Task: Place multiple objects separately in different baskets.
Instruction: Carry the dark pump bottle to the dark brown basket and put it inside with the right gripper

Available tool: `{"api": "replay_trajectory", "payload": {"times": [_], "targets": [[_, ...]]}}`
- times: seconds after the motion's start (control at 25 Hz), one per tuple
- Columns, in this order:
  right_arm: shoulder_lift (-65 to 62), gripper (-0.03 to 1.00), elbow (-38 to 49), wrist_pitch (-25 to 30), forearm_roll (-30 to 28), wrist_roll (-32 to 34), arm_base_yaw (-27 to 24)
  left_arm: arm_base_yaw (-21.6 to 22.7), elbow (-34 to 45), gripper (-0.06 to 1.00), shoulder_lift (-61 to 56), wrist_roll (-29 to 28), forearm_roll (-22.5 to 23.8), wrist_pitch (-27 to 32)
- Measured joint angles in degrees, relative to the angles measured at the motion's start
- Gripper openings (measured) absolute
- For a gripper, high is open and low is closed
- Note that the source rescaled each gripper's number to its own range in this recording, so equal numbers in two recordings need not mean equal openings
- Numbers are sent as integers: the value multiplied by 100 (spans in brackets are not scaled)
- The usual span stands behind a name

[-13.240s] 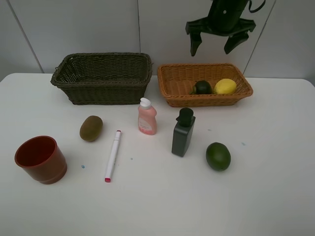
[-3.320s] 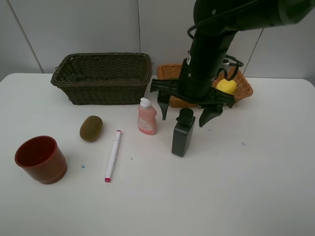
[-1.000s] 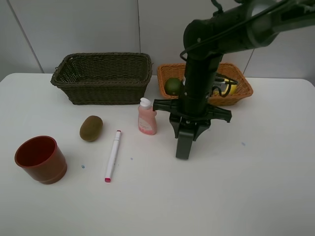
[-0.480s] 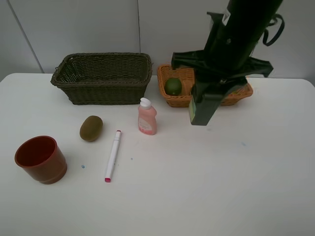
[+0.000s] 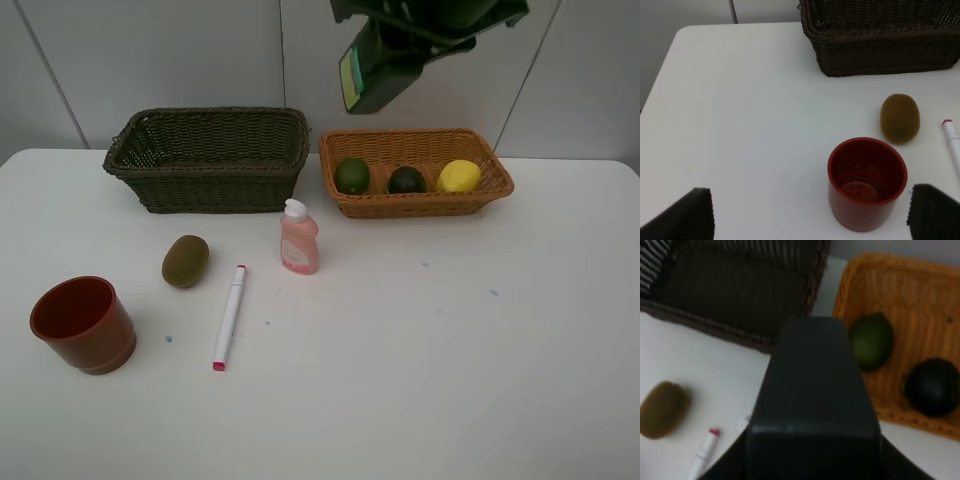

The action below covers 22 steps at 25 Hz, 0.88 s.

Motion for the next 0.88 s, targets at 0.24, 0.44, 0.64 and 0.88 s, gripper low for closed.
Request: {"api": "replay_trajectory", "payload": {"times": [0.24,0.44,0.64,0.88], "targets": [[262,3,0,-1445,-5,-36,0,0,0,100,0,0,0,0],[801,3,0,-2281,-5,-258,0,0,0,100,0,0,0,0],[1335,3,0,-3064,-5,-723,0,0,0,100,0,0,0,0],[2004,3,-5,-3932,-53,-926,0,0,0,100,0,0,0,0]]}}
